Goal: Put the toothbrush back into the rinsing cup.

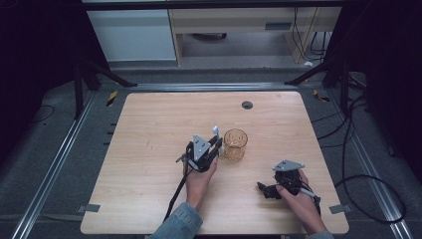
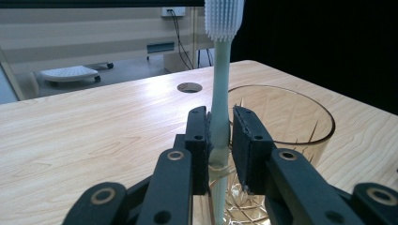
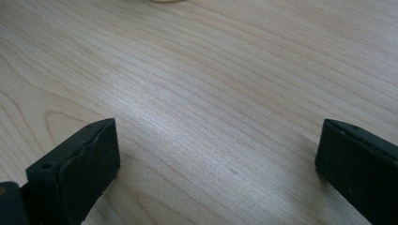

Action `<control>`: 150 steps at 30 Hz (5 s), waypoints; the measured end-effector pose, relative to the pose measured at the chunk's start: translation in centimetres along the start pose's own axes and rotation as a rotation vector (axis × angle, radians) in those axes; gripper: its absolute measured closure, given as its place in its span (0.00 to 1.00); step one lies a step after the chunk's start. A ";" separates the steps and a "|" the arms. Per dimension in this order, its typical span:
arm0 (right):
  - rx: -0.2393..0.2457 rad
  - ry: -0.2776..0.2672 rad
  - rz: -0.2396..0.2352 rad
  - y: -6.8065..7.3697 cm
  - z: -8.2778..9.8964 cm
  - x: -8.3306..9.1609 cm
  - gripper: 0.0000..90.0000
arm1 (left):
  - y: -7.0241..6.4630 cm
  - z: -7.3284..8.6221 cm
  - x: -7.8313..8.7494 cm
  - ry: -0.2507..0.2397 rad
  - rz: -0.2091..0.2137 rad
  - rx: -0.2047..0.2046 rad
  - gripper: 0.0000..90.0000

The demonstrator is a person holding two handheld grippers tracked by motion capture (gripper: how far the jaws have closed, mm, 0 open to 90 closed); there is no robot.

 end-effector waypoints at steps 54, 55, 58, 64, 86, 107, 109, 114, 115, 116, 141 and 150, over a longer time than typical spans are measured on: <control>0.004 0.001 -0.002 0.0 0.0 0.0 0.01 | -0.8 0.8 1.4 0.258 0.085 -0.190 0.21; 0.004 0.001 -0.003 0.0 0.0 0.0 0.01 | -0.8 1.0 1.4 0.269 0.092 -0.197 0.19; 0.004 0.001 -0.003 0.0 0.0 0.0 0.01 | -1.0 1.5 1.6 0.292 0.112 -0.196 0.15; 0.005 0.001 -0.003 0.1 0.0 0.0 0.01 | -1.0 2.3 2.1 0.329 0.120 -0.193 0.13; 0.006 -0.001 -0.004 0.1 0.0 0.0 0.01 | -1.4 4.3 4.3 0.512 0.156 -0.242 0.09; 0.005 -0.001 -0.004 0.1 0.0 0.0 0.01 | 9.7 5.0 5.9 0.558 -0.028 -0.117 0.09; 0.005 -0.001 -0.004 0.1 0.0 0.0 0.01 | 10.7 5.5 5.9 0.569 -0.048 -0.116 0.09; 0.005 -0.001 -0.004 0.1 0.0 0.0 0.01 | 12.2 6.2 6.0 0.577 -0.067 -0.084 0.10; 0.005 -0.001 -0.004 0.1 0.0 0.0 0.01 | 12.7 6.4 6.0 0.580 -0.076 -0.079 0.10; 0.005 -0.001 -0.004 0.1 0.0 0.0 0.01 | 13.1 6.6 6.0 0.583 -0.084 -0.072 0.10; 0.005 -0.001 -0.004 0.1 0.0 0.0 0.01 | 24.0 9.8 9.3 0.559 -0.235 0.091 0.09; 0.006 -0.001 -0.004 0.1 0.0 0.0 0.01 | 26.1 11.2 9.6 0.564 -0.278 0.102 0.09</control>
Point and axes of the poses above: each handheld gripper's, and its own axes: x roughly backward along the jaws, z roughly out of its underside, y roughly to its left, the point moved 10 cm from there along -x, roughly forward along the jaws, and after that the axes turned 9 degrees about y, right-handed, at the moved point
